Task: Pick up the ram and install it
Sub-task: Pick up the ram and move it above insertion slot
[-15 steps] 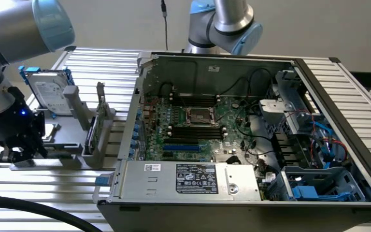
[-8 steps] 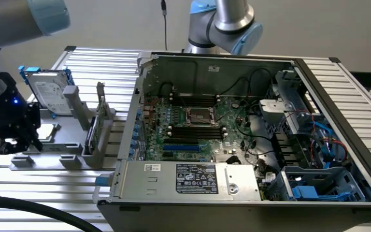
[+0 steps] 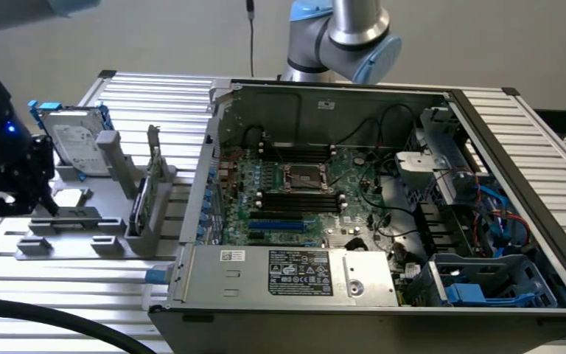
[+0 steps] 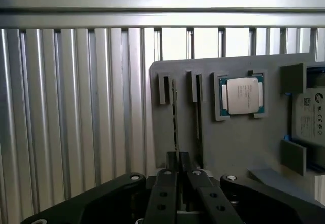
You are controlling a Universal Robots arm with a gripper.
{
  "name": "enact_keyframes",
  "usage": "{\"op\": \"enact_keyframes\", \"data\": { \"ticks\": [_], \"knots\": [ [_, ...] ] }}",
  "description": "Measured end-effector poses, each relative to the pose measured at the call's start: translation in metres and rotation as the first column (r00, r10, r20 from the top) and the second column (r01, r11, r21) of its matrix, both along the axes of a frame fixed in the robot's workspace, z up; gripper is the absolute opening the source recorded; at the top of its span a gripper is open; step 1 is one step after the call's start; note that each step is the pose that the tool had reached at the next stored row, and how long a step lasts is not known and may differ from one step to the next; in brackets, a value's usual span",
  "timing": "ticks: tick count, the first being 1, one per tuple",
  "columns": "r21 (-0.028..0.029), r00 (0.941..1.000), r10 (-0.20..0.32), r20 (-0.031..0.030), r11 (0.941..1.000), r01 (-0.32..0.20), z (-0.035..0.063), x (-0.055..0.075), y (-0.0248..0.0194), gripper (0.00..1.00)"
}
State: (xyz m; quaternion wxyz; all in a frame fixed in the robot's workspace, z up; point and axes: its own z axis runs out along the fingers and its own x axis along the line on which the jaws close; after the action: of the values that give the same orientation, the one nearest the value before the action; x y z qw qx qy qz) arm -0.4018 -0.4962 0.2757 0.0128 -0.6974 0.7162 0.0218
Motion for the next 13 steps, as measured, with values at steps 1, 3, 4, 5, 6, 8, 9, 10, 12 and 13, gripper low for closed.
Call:
{"op": "enact_keyframes", "data": {
  "ticks": [1, 3, 4, 5, 6, 8, 9, 10, 12, 13],
  "knots": [
    [-0.0001, 1.0000, 0.000, -0.0003, 1.0000, 0.000, 0.0048, 0.003, 0.0000, 0.14],
    [0.0001, 1.0000, 0.000, -0.0003, 1.0000, 0.000, 0.0137, 0.008, 0.0000, 0.14],
    [0.0000, 1.0000, 0.000, -0.0006, 1.0000, 0.000, 0.0182, 0.012, 0.0000, 0.14],
    [-0.0001, 1.0000, 0.000, -0.0008, 1.0000, 0.000, 0.0227, 0.015, 0.0000, 0.14],
    [-0.0001, 1.0000, 0.000, -0.0011, 1.0000, 0.000, 0.0273, 0.019, 0.0001, 0.14],
    [-0.0001, 1.0000, 0.000, -0.0015, 1.0000, 0.000, 0.0362, 0.026, 0.0002, 0.14],
    [-0.0001, 1.0000, 0.000, -0.0019, 1.0000, 0.000, 0.0409, 0.030, 0.0002, 0.14],
    [-0.0001, 1.0000, 0.000, -0.0022, 1.0000, 0.000, 0.0457, 0.034, 0.0003, 0.14],
    [-0.0002, 1.0000, 0.000, -0.0031, 1.0000, 0.000, 0.0547, 0.042, 0.0003, 0.14],
    [0.0003, 1.0000, 0.001, -0.0032, 1.0000, -0.001, 0.0591, 0.045, 0.0003, 0.14]
  ]
}}
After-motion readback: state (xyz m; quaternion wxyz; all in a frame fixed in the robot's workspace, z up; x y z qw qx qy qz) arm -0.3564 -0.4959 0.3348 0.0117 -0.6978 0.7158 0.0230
